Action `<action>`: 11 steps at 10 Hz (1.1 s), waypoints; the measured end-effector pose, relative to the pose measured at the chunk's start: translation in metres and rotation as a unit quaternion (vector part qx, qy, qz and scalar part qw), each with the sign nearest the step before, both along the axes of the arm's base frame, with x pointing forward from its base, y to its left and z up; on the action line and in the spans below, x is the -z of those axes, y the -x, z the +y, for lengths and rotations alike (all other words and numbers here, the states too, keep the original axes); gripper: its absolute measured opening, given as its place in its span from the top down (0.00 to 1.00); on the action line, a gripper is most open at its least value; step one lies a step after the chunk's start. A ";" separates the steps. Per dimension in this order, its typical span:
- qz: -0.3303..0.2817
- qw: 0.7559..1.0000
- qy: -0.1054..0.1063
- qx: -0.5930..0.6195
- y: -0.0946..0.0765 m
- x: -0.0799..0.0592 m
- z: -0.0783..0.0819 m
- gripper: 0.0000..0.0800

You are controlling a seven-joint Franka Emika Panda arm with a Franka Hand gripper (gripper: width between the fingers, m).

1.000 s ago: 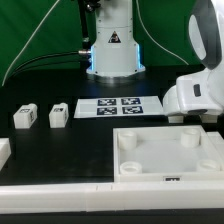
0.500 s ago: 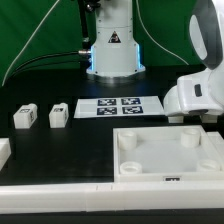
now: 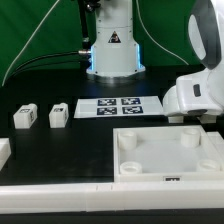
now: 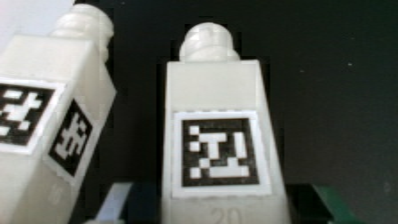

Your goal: Assemble one leg

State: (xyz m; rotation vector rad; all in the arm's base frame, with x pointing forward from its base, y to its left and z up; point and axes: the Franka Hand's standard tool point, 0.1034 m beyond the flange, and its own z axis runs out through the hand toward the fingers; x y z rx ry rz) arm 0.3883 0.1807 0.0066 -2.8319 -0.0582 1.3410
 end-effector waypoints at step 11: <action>-0.064 0.997 -0.001 0.030 -0.033 -0.082 -0.055 0.63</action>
Offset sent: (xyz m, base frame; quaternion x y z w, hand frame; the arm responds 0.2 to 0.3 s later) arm -0.0023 -0.0361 0.0521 0.0011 -0.0408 -0.0103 0.9991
